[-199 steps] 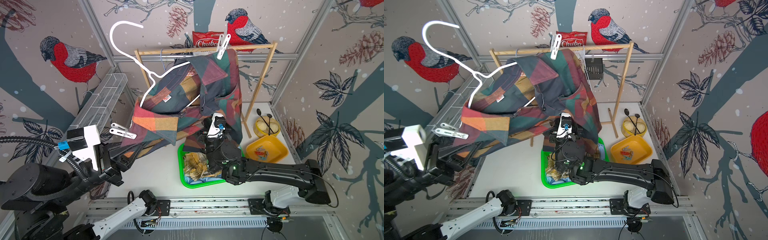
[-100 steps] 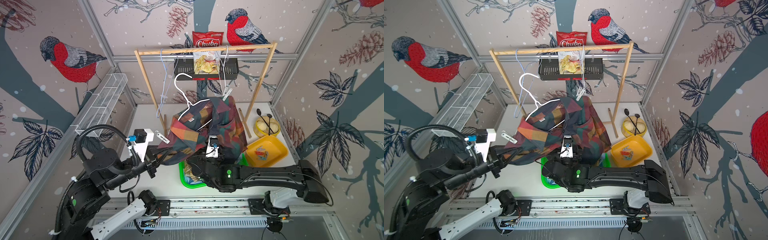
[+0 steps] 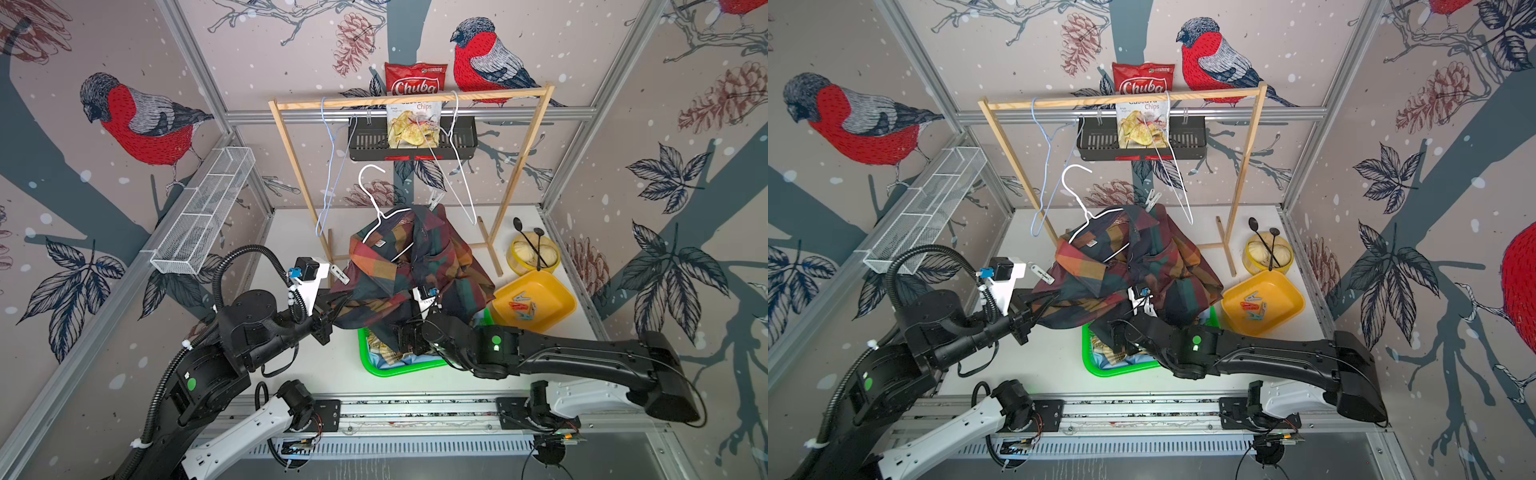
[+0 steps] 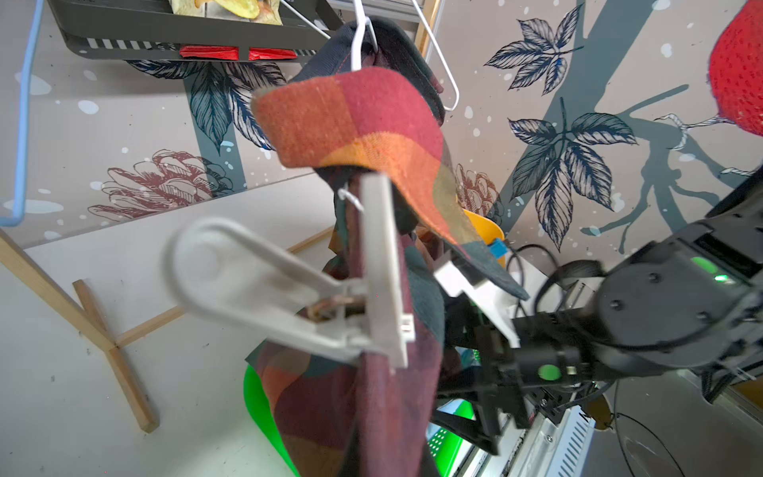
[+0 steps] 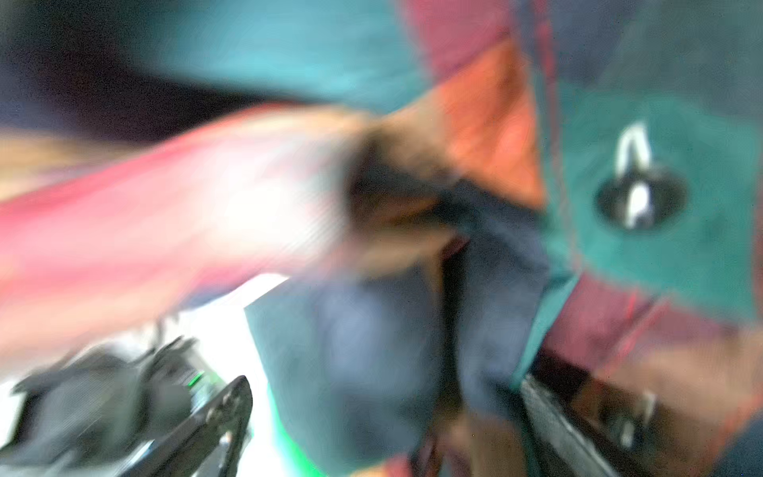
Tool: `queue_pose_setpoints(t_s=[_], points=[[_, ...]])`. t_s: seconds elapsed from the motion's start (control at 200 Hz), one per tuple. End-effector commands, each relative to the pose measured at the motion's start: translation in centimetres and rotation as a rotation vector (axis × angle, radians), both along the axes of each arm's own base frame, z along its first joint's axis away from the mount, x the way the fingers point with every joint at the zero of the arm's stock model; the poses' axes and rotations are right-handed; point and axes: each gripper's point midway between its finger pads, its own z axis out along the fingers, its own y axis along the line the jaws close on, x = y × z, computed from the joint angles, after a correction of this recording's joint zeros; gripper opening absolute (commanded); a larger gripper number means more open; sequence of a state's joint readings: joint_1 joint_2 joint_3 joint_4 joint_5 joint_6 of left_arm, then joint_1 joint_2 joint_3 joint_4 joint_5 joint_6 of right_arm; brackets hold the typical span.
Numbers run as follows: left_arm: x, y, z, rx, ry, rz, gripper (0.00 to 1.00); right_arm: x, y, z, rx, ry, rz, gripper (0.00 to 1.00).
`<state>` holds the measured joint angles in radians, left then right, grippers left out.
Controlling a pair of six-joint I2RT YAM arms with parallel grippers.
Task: Remove the clothespins securing long-sleeve shirts to the hanger
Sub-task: Place the long-sleeve shirt at the bin.
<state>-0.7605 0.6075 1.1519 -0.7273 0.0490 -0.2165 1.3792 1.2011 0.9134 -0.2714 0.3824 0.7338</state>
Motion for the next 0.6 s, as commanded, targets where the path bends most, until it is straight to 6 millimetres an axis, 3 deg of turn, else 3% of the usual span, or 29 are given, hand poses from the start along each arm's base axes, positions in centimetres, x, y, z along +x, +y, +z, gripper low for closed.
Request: queue_pose_setpoints(t_s=[0.0, 0.16, 0.275, 0.44, 0.595], points=[[1.1, 0.0, 1.6, -0.036, -0.061, 0.043, 0.00, -2.3, -1.3, 0.8, 0.010, 0.068, 0.102, 1.00], [1.8, 0.2, 1.1, -0.011, -0.056, 0.074, 0.00, 1.4, -7.8, 5.4, 0.174, -0.021, -0.095, 1.00], [1.6, 0.2, 1.1, -0.018, -0.060, 0.066, 0.00, 6.1, -15.0, 7.2, 0.252, -0.074, -0.382, 1.00], [1.1, 0.3, 1.3, -0.014, -0.091, 0.045, 0.00, 11.7, -23.6, 4.0, 0.169, -0.034, -0.716, 1.00], [0.8, -0.1, 1.3, -0.009, -0.096, 0.015, 0.00, 15.4, -28.1, -0.3, 0.229, 0.084, -0.806, 1.00]])
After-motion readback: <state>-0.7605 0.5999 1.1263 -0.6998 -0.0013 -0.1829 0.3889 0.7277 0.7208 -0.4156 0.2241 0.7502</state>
